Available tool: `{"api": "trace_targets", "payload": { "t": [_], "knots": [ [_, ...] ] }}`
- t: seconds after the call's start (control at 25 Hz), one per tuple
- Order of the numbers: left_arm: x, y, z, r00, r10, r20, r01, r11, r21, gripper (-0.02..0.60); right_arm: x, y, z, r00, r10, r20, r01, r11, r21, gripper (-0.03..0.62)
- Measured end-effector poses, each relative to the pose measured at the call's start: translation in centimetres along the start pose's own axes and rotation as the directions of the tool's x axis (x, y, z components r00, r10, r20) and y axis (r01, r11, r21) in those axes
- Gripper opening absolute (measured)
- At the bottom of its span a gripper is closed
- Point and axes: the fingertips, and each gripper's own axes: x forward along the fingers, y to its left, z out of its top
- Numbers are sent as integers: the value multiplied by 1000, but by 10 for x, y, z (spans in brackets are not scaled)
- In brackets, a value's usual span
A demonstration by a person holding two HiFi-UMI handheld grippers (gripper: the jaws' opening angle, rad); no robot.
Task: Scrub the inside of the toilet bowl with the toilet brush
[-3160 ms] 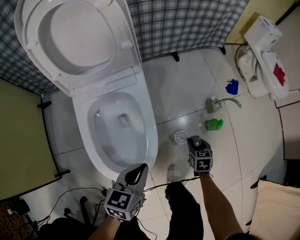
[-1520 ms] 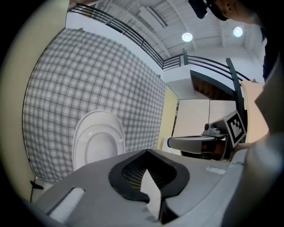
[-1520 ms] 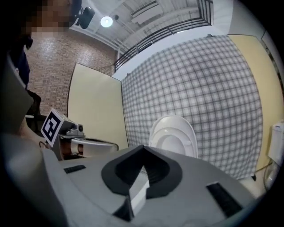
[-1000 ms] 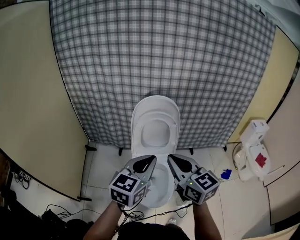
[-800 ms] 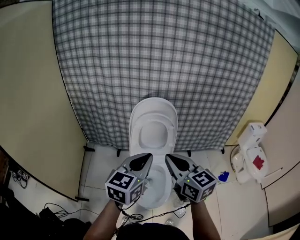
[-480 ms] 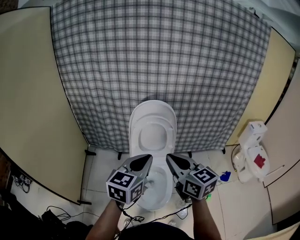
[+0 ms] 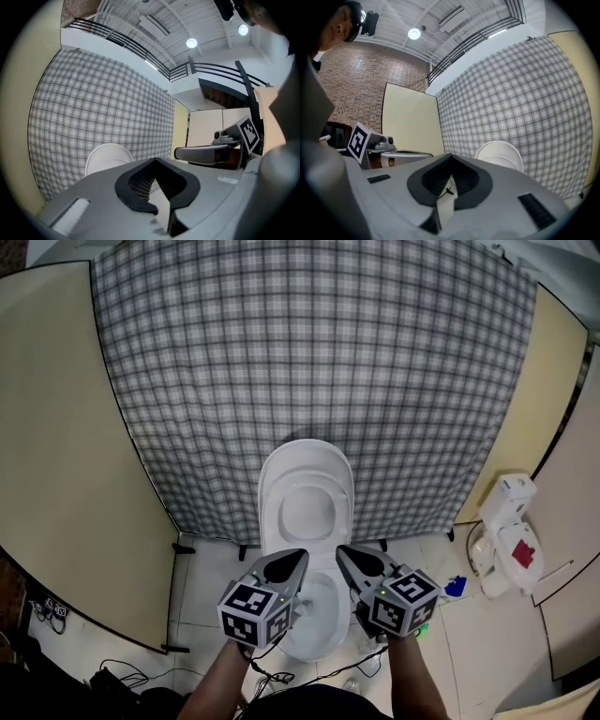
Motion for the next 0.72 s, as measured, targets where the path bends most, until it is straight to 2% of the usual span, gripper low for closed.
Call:
{"api": "trace_targets", "payload": {
  "t": [0.28, 0.48, 0.72],
  "knots": [
    [0, -10, -25, 1000, 6, 16, -7, 1000, 16, 10, -12, -5, -23, 1000, 0, 13, 0, 1000, -27, 9],
    [8, 6, -9, 1000, -4, -4, 4, 1000, 1, 11, 2, -13, -6, 1000, -16, -4, 16, 1000, -14, 9],
    [-14, -7, -7, 999, -22, 28, 21, 999, 32, 10, -11, 11, -5, 999, -22, 29, 24, 999, -49, 9]
  ]
}}
